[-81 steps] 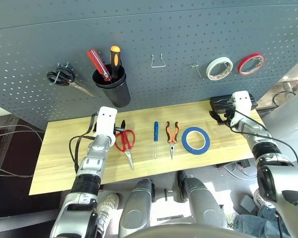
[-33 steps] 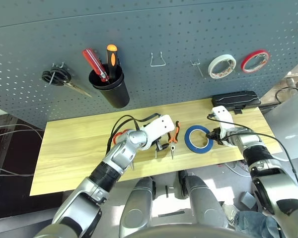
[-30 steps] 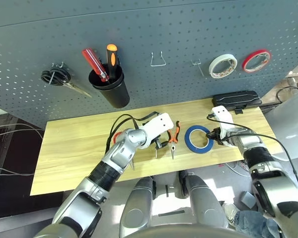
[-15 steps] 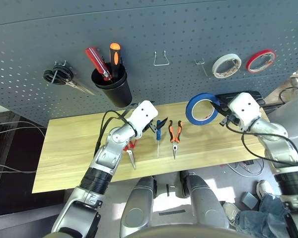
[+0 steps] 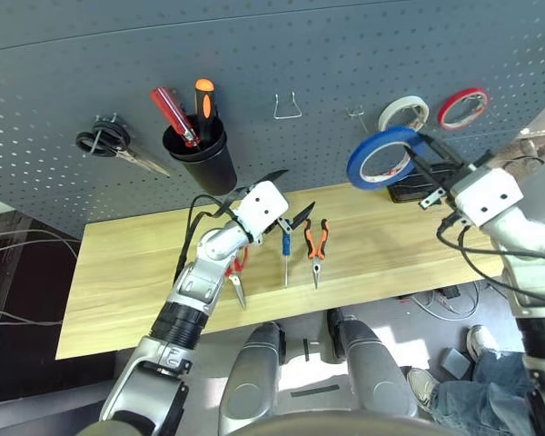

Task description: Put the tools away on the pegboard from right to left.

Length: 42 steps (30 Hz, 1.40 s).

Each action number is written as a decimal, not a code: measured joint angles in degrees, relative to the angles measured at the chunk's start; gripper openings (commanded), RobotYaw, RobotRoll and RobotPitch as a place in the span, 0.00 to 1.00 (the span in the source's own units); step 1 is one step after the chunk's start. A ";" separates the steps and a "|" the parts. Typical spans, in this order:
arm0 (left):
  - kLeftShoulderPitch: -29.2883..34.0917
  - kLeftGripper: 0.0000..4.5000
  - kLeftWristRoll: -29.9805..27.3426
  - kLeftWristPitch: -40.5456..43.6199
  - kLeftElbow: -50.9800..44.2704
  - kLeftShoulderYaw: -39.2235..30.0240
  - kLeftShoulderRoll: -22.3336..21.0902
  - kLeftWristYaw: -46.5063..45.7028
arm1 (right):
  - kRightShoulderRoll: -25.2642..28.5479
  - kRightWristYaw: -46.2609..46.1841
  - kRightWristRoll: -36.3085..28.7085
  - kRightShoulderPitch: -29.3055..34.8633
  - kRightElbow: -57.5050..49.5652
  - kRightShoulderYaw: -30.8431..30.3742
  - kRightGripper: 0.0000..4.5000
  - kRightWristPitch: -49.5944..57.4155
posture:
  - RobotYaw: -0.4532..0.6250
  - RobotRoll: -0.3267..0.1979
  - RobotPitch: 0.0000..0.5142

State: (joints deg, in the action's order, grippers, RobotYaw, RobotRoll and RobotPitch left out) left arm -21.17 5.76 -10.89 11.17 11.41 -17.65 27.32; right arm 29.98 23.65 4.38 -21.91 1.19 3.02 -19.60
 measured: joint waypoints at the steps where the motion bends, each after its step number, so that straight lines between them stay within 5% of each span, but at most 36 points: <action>1: 0.00 1.00 0.02 -0.11 0.00 0.09 -0.02 0.05 | -0.50 -0.45 0.45 -1.00 1.30 -0.40 0.15 0.25 | 0.38 0.62 0.46; 11: 0.25 1.00 -1.61 -1.84 -0.43 -0.58 0.64 0.13 | -6.19 -3.26 3.40 -12.55 17.48 -4.21 0.15 2.06 | 0.41 0.62 0.46; 19: 0.67 1.00 -4.33 -6.71 -4.49 -1.62 1.46 0.22 | -6.69 -3.42 2.96 -13.20 20.46 -4.20 0.15 2.68 | 0.41 0.62 0.46; 27: 0.51 1.00 -4.51 -6.30 -4.64 -0.73 0.11 2.59 | -5.18 1.39 -0.58 -6.40 13.40 -4.17 0.78 5.20 | 0.41 0.62 0.48; 30: 0.47 1.00 -1.39 0.54 -5.04 2.57 -5.40 7.80 | -1.76 9.56 -5.16 3.04 3.10 -5.64 1.00 16.59 | 0.41 0.62 0.49; 33: 0.33 1.00 0.35 7.07 -5.02 3.88 -7.62 10.59 | -1.99 13.64 -10.66 5.82 -2.26 -7.41 1.00 37.62 | 0.42 0.62 0.49; 37: -0.29 1.00 1.51 12.21 -6.71 6.19 -10.64 15.57 | -9.15 9.84 -17.92 -0.46 -3.87 -6.36 1.00 71.62 | 0.43 0.62 0.51; 42: -0.25 1.00 1.51 16.53 -9.87 9.35 -14.62 23.69 | -21.13 -0.85 -18.81 -12.54 6.53 -0.79 1.00 92.99 | 0.49 0.62 0.55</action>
State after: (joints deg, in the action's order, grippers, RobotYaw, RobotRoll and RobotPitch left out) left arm -21.42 7.27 5.64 1.30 20.76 -32.27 51.01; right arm 8.85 22.80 -14.42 -34.45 7.72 2.23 73.39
